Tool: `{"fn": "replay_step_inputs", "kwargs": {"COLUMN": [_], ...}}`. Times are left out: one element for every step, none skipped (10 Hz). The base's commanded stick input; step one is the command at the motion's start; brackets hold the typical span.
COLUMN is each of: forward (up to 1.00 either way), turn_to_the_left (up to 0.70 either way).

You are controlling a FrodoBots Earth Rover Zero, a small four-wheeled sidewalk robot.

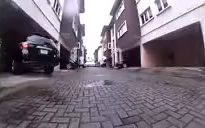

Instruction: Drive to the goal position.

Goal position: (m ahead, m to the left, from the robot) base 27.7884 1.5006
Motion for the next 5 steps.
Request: {"fn": "replay_step_inputs", "kwargs": {"forward": [0.70,0.70,0.70,0.70,0.70], "turn_to_the_left": [0.00,0.00,0.00,0.00,0.00]}}
